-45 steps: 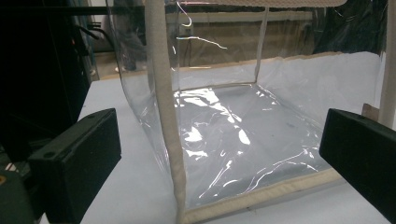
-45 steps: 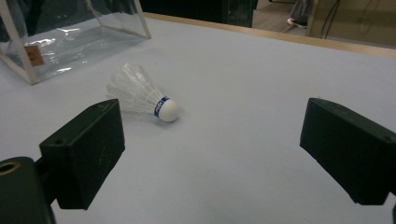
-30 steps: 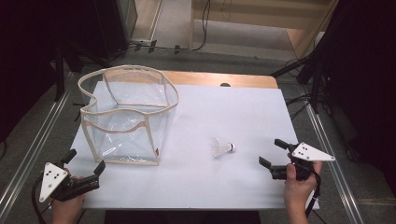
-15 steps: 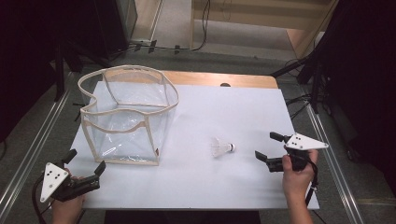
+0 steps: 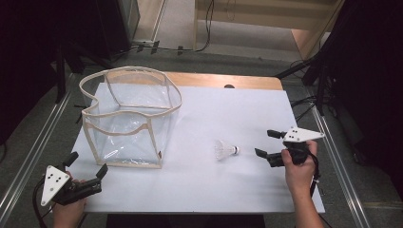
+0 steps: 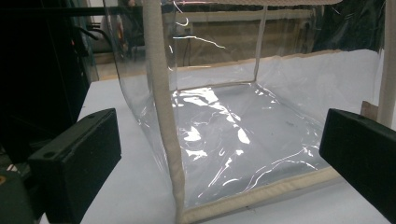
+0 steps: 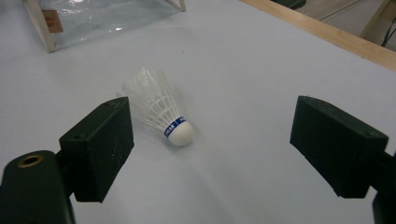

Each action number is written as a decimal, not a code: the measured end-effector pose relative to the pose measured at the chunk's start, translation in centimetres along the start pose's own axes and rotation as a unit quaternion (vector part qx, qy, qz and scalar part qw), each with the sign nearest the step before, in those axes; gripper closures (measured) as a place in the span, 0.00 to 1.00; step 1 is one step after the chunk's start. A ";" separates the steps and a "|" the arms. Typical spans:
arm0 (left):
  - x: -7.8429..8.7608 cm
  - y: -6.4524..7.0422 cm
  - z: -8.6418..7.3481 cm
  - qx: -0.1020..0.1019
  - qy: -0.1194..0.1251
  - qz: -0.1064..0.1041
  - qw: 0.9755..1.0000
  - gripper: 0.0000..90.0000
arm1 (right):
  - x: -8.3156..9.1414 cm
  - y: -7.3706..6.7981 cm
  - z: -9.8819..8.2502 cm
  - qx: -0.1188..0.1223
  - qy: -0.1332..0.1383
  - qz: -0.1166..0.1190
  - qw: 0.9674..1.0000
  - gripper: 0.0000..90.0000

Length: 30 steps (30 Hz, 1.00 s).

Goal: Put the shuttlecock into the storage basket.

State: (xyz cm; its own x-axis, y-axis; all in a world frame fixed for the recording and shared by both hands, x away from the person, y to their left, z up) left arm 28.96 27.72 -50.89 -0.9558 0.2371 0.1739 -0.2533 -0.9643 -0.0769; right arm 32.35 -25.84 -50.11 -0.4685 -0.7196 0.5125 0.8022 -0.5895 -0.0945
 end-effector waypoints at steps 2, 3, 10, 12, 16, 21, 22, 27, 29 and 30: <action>0.0 0.0 0.0 0.000 0.000 0.000 1.000 0.00 | -0.5 0.0 0.2 0.011 -0.015 0.007 1.000 0.13; 0.0 0.0 0.0 0.000 0.000 0.001 1.000 0.00 | -0.8 0.0 0.3 0.015 -0.019 0.010 1.000 0.13; 0.0 0.0 0.0 0.000 -0.001 0.000 1.000 0.00 | -2.0 -0.4 0.9 0.039 -0.043 0.047 0.997 0.13; 0.0 0.0 0.0 0.000 0.000 0.000 1.000 0.00 | -2.2 -0.4 0.9 0.042 -0.047 0.050 0.997 0.13; 0.0 0.0 0.0 0.000 0.000 -0.001 1.000 0.00 | -3.0 -0.3 0.9 0.053 -0.070 0.067 0.994 0.13; 0.0 0.0 0.0 0.000 0.000 -0.001 1.000 0.00 | -3.6 -0.1 0.7 0.054 -0.086 0.074 0.992 0.13; 0.0 0.0 0.0 0.000 0.000 -0.001 1.000 0.00 | -3.7 0.0 0.7 0.055 -0.087 0.074 0.992 0.13; 0.0 0.0 0.0 0.001 0.000 0.000 1.000 0.00 | -4.1 0.3 0.6 0.054 -0.095 0.076 0.991 0.13; 0.0 0.0 0.0 0.000 0.000 -0.001 1.000 0.00 | -4.2 0.4 0.6 0.050 -0.095 0.076 0.991 0.13; 0.0 0.0 0.0 0.000 0.000 -0.001 1.000 0.00 | -4.3 0.5 0.6 0.052 -0.095 0.076 0.991 0.13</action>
Point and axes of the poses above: each handheld gripper's, and its own axes: x roughly backward along the jaws, z roughly out of its top, y roughly to its right, the point moved 9 cm from there along -x, roughly forward along the jaws, and after that the axes turned 9 degrees about z, right-handed, at the moved point
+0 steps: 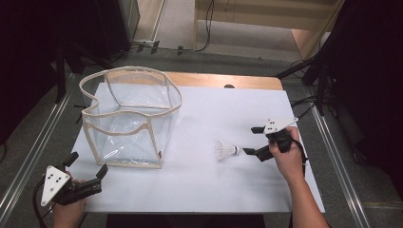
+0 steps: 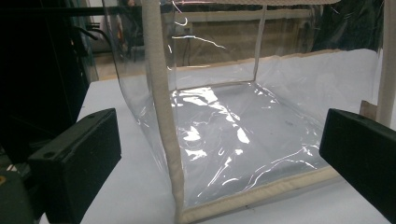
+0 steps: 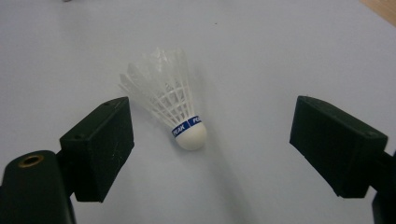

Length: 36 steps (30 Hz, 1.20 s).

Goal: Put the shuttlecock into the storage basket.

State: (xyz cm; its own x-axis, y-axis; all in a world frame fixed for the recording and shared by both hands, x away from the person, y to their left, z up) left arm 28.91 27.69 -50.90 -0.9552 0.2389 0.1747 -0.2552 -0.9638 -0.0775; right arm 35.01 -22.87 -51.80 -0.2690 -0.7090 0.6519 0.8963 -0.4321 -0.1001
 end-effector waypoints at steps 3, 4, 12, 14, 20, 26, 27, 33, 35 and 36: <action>0.0 0.0 0.0 0.000 0.000 0.000 1.000 0.00 | -0.2 0.2 -0.1 0.001 -0.009 0.002 1.000 0.14; 0.0 0.0 0.0 0.000 0.000 0.000 1.000 0.00 | -0.3 0.2 -0.1 0.000 -0.015 0.003 1.000 0.14; 0.0 0.0 0.0 0.002 0.001 0.000 1.000 0.00 | -1.1 0.0 0.0 0.015 -0.031 0.028 0.999 0.24; 0.0 -0.1 0.0 0.006 0.002 -0.001 1.000 0.00 | -1.5 -0.1 -0.3 0.021 -0.053 0.035 0.998 0.29; 0.0 -0.1 0.0 0.003 0.001 0.000 1.000 0.00 | -2.3 -0.1 -0.7 0.030 -0.082 0.049 0.995 0.36; 0.0 -0.1 0.0 0.003 0.001 0.000 1.000 0.00 | -3.2 -0.1 -1.2 0.037 -0.106 0.051 0.992 0.45; 0.0 -0.1 0.0 0.003 0.001 0.000 1.000 0.00 | -3.3 -0.1 -1.3 0.037 -0.109 0.054 0.992 0.46; 0.1 -0.1 0.0 0.005 0.002 -0.004 1.000 0.00 | -4.0 0.2 -1.7 0.040 -0.126 0.054 0.990 0.54; 0.1 -0.1 0.1 0.007 0.003 -0.004 1.000 0.00 | -4.2 0.1 -1.7 0.037 -0.129 0.055 0.989 0.54; 0.1 -0.1 0.1 0.008 0.003 -0.004 1.000 0.00 | -4.7 0.0 -1.8 0.039 -0.134 0.057 0.989 0.55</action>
Point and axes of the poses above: each handheld gripper's, and its own axes: x roughly backward along the jaws, z roughly out of its top, y roughly to its right, the point moved 9 cm from there along -x, roughly forward along the jaws, and after that the axes turned 9 degrees about z, right-handed, at the moved point
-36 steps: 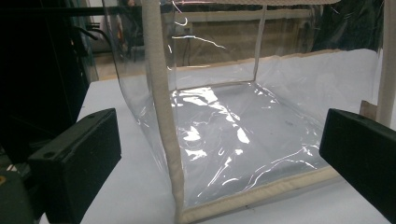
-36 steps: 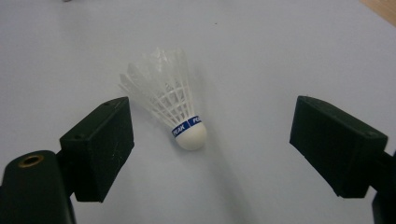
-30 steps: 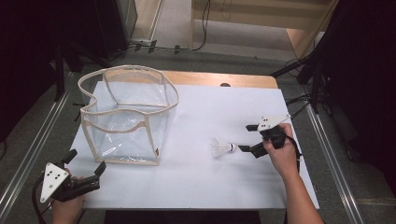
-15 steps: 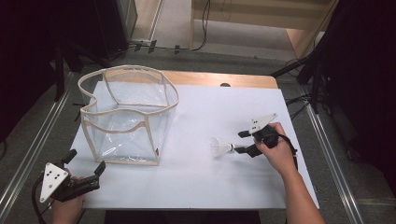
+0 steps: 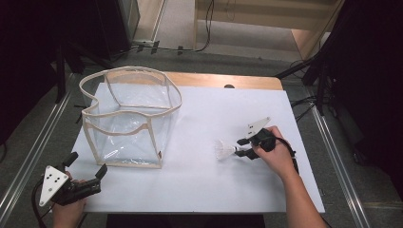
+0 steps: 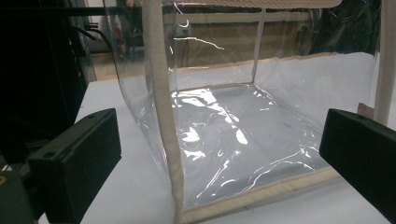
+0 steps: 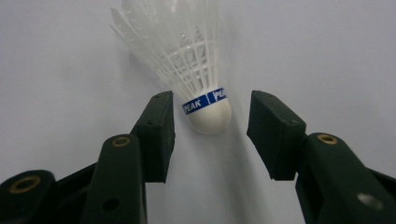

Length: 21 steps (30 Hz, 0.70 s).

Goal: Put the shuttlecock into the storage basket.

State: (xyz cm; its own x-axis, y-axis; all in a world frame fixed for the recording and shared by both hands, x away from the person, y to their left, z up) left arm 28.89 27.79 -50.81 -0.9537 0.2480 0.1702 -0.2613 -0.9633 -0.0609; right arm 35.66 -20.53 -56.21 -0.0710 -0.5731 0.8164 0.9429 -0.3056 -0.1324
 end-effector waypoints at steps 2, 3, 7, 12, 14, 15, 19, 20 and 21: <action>0.0 0.0 0.0 -0.001 0.000 0.000 1.000 0.00 | -0.2 0.0 -0.1 0.001 -0.006 0.002 1.000 0.55; 0.0 0.0 0.0 -0.001 0.000 0.000 1.000 0.00 | -0.5 0.0 -0.1 0.001 -0.007 0.004 1.000 0.55; 0.0 0.0 0.0 -0.001 0.000 0.000 1.000 0.00 | -1.3 0.3 -0.1 0.004 -0.014 -0.005 1.000 0.67; 0.0 0.0 0.0 -0.001 0.000 -0.001 1.000 0.00 | -1.0 0.3 -0.1 -0.001 -0.003 -0.001 1.000 0.68; 0.0 0.0 0.0 -0.001 0.000 -0.001 1.000 0.00 | -0.8 0.3 0.0 -0.005 0.005 -0.003 1.000 0.68; 0.0 0.0 0.0 -0.002 0.000 -0.001 1.000 0.00 | -0.6 0.3 0.1 -0.009 0.008 -0.003 1.000 0.68; 0.0 0.0 0.0 -0.002 0.000 -0.001 1.000 0.00 | -0.1 0.2 0.5 -0.007 0.028 -0.004 1.000 0.68; 0.0 0.0 0.0 -0.001 0.000 -0.001 1.000 0.00 | -0.1 0.2 0.5 -0.007 0.028 -0.004 1.000 0.68; 0.0 0.0 0.0 -0.001 0.000 -0.001 1.000 0.00 | 0.1 0.2 0.7 -0.012 0.034 -0.007 0.999 0.68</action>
Point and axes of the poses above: each handheld gripper's, and its own axes: x roughly backward along the jaws, z roughly out of its top, y roughly to its right, the point moved 9 cm from there along -x, roughly forward along the jaws, and after that the axes turned 9 degrees about z, right-handed, at the moved point
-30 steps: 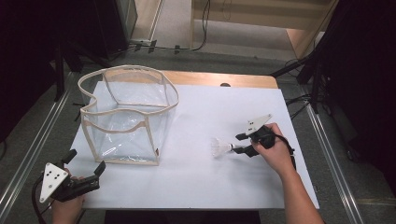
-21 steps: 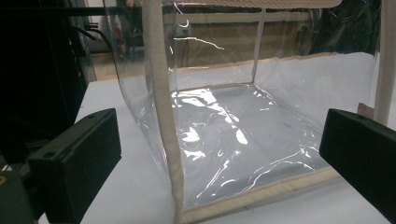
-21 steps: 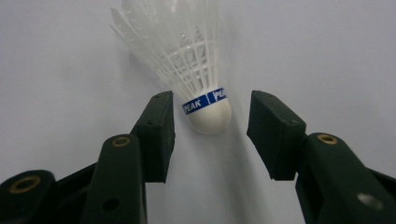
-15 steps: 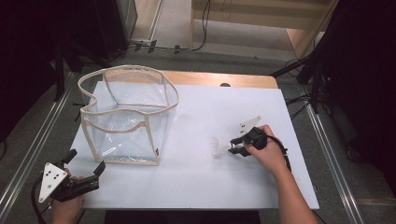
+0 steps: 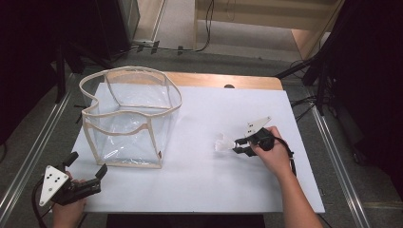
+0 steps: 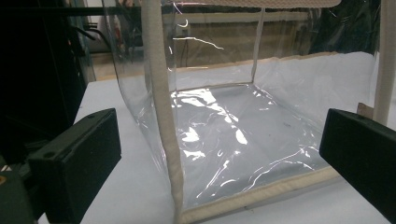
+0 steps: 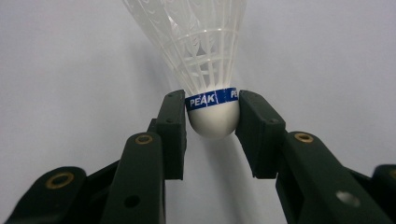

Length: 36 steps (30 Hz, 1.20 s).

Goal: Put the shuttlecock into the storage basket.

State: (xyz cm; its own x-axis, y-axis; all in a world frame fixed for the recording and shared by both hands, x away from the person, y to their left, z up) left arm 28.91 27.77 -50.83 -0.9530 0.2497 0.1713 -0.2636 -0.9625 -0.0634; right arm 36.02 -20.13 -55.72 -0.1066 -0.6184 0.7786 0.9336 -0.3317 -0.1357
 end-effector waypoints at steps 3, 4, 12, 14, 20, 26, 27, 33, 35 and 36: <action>0.0 0.0 0.0 0.000 0.000 0.000 1.000 0.00 | 0.3 0.0 0.5 -0.002 0.018 0.002 1.000 0.68; 0.0 0.0 0.0 0.000 0.000 0.000 1.000 0.00 | 0.3 0.0 0.5 -0.002 0.018 0.002 1.000 0.68; 0.0 0.0 0.0 -0.001 0.000 0.000 1.000 0.00 | 1.3 -0.2 1.6 -0.006 0.049 0.003 0.999 0.68; 0.0 0.0 0.0 0.000 0.000 0.000 1.000 0.00 | 1.4 -0.2 2.1 -0.005 0.061 0.002 0.998 0.68; 0.0 0.0 0.0 0.000 0.000 0.000 1.000 0.00 | 1.4 -0.3 2.8 -0.006 0.070 0.002 0.998 0.68; 0.0 0.0 0.0 -0.001 0.000 0.000 1.000 0.00 | 1.7 -0.3 3.8 -0.007 0.086 0.001 0.996 0.68; 0.0 0.0 0.0 0.000 -0.001 -0.001 1.000 0.00 | 1.7 -0.3 3.8 -0.007 0.086 0.001 0.996 0.68; 0.0 0.0 0.0 0.000 0.000 -0.001 1.000 0.00 | 1.9 -0.5 4.7 -0.008 0.105 0.000 0.994 0.68; 0.0 0.0 0.0 0.000 -0.001 -0.001 1.000 0.00 | 2.2 -0.7 5.2 -0.008 0.114 0.001 0.993 0.68; 0.0 0.0 0.0 -0.001 -0.001 -0.002 1.000 0.00 | 2.2 -0.7 5.2 -0.008 0.114 0.001 0.993 0.68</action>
State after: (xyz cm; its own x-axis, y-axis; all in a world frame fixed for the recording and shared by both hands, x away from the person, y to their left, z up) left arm 28.93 27.79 -50.84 -0.9519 0.2530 0.1728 -0.2673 -0.9614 -0.0651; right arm 36.88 -17.51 -50.71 -0.1806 -0.7636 0.6200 0.9284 -0.3404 -0.1489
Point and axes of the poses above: each handheld gripper's, and its own axes: x roughly backward along the jaws, z roughly out of its top, y roughly to its right, the point moved 9 cm from there along -x, roughly forward along the jaws, and after that the axes turned 9 degrees about z, right-handed, at the moved point
